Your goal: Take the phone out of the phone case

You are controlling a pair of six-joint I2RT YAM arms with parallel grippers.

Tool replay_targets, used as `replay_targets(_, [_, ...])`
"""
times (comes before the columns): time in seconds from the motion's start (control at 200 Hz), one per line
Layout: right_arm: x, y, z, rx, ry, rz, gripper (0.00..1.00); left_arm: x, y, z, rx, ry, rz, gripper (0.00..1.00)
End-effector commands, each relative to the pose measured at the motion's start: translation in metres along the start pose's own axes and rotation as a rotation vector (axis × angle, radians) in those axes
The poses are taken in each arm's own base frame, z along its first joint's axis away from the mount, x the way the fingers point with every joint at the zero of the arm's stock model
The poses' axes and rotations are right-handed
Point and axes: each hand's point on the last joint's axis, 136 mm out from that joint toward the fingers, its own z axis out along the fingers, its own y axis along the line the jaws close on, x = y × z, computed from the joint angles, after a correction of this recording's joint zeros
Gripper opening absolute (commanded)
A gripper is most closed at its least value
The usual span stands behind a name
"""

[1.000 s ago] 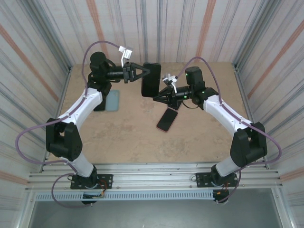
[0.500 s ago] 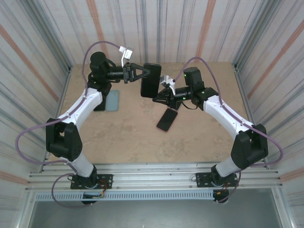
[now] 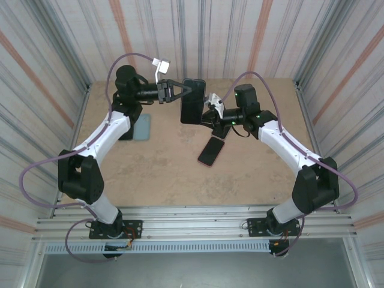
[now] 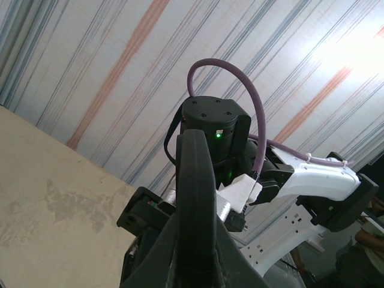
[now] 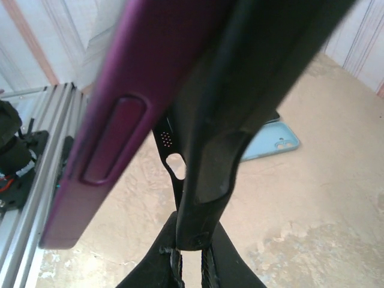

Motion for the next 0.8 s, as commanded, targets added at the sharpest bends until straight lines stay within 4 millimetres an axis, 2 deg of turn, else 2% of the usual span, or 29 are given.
replay_targets(0.0, [-0.017,-0.011,-0.006,0.077,-0.041,-0.078,0.09,0.005,-0.042,0.006,0.087,0.069,-0.020,0.00])
replay_targets(0.251, [-0.028,0.001,-0.014,0.026,-0.148,-0.007,0.26,0.006,-0.030,0.007,0.035,0.046,-0.024,0.00])
replay_targets(0.401, [-0.036,0.008,-0.017,-0.012,-0.197,0.017,0.32,0.006,-0.024,0.007,0.015,0.030,-0.021,0.00])
replay_targets(0.561, [-0.036,0.008,-0.015,-0.033,-0.219,0.062,0.37,-0.002,-0.013,0.005,-0.052,-0.036,-0.030,0.00])
replay_targets(0.676, [-0.038,0.005,-0.015,-0.049,-0.263,0.161,0.46,-0.008,0.002,0.000,-0.110,-0.118,-0.089,0.00])
replay_targets(0.792, [-0.043,-0.006,-0.011,-0.068,-0.319,0.344,0.53,-0.012,0.020,-0.006,-0.158,-0.206,-0.201,0.00])
